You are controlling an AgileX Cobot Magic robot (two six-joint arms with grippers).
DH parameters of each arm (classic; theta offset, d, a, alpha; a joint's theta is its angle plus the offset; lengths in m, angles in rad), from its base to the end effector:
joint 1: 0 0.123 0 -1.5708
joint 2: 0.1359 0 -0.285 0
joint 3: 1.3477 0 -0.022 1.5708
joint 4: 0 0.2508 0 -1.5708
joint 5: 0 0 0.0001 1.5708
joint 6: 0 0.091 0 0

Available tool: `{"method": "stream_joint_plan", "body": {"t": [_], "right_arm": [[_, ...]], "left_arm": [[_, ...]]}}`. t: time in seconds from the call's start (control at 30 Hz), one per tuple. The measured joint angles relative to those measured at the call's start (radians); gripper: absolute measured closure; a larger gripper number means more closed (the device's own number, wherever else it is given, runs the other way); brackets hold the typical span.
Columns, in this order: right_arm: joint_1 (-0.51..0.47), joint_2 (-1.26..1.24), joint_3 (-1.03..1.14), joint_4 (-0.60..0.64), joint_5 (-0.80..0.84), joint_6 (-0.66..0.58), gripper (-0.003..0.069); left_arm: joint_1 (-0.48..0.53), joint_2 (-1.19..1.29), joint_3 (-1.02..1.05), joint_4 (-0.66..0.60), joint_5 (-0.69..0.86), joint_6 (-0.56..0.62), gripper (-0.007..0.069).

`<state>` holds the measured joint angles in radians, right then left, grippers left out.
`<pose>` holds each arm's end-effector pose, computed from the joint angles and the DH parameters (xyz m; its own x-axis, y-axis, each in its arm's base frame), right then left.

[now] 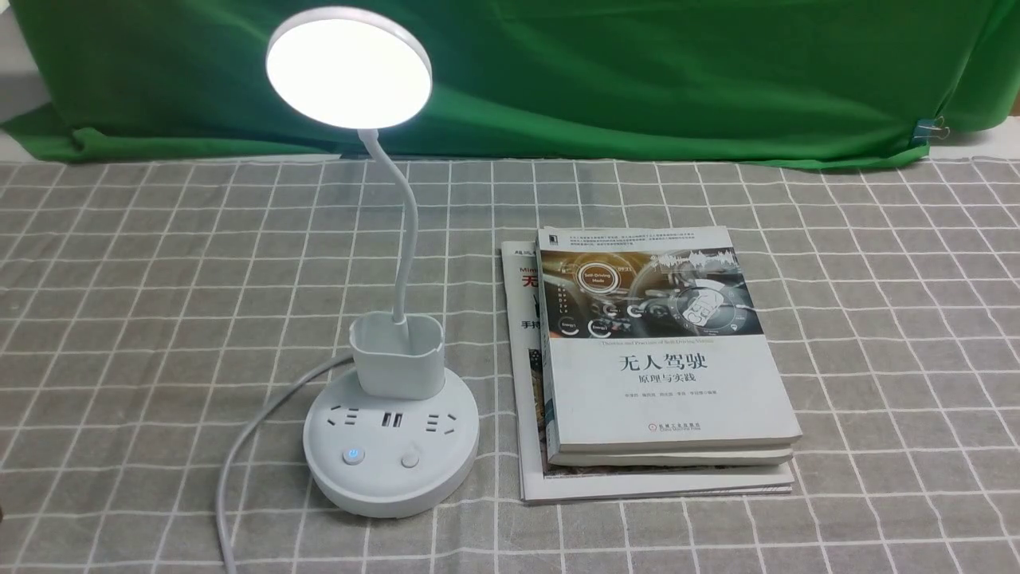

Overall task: Turn off the desk lamp on the grey coffee tablecloth by hand.
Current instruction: 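Press the power button on the round power strip under the lamp with the left gripper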

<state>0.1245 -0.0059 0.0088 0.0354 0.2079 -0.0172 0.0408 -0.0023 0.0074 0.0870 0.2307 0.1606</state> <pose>0.0552 0.0076 0.1917 -0.1245 0.0020 -0.9922 -0.1292 0.9914 0.0182 0.0555 0.0041 0.1900 -0.1574 0.2366 -0.9588 -0.0229 0.9697 0.2430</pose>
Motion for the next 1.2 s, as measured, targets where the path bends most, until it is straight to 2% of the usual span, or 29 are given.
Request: {"method": "stream_joint_plan", "body": {"t": [0.13, 0.2, 0.33, 0.43, 0.57, 0.7, 0.87, 0.97, 1.03, 1.1, 1.2], "right_arm": [[0.0, 0.0, 0.0, 0.0, 0.0, 0.0, 0.0624], [0.0, 0.0, 0.0, 0.0, 0.0, 0.0, 0.0624], [0.0, 0.0, 0.0, 0.0, 0.0, 0.0, 0.0624], [0.0, 0.0, 0.0, 0.0, 0.0, 0.0, 0.0624], [0.0, 0.0, 0.0, 0.0, 0.0, 0.0, 0.0624], [0.0, 0.0, 0.0, 0.0, 0.0, 0.0, 0.0624], [0.0, 0.0, 0.0, 0.0, 0.0, 0.0, 0.0624], [0.0, 0.0, 0.0, 0.0, 0.0, 0.0, 0.0624], [0.0, 0.0, 0.0, 0.0, 0.0, 0.0, 0.0624], [0.0, 0.0, 0.0, 0.0, 0.0, 0.0, 0.0624], [0.0, 0.0, 0.0, 0.0, 0.0, 0.0, 0.0624]], "left_arm": [[0.0, 0.0, 0.0, -0.048, -0.051, -0.033, 0.0624], [0.0, 0.0, 0.0, -0.221, -0.142, -0.121, 0.0624], [0.0, 0.0, 0.0, -0.447, -0.243, -0.241, 0.0624], [0.0, 0.0, 0.0, -0.503, -0.296, -0.292, 0.0624], [0.0, 0.0, 0.0, -0.514, -0.345, -0.353, 0.0624], [0.0, 0.023, -0.087, -0.482, -0.213, -0.366, 0.0624], [0.0, 0.248, -0.367, -0.362, 0.158, -0.351, 0.0624], [0.0, 0.443, -0.521, -0.347, 0.391, -0.263, 0.0624], [0.0, 0.563, -0.59, -0.347, 0.492, -0.195, 0.0624], [0.0, 0.703, -0.645, -0.344, 0.567, -0.119, 0.0624], [-0.001, 0.843, -0.678, -0.344, 0.597, -0.053, 0.0624]]}}
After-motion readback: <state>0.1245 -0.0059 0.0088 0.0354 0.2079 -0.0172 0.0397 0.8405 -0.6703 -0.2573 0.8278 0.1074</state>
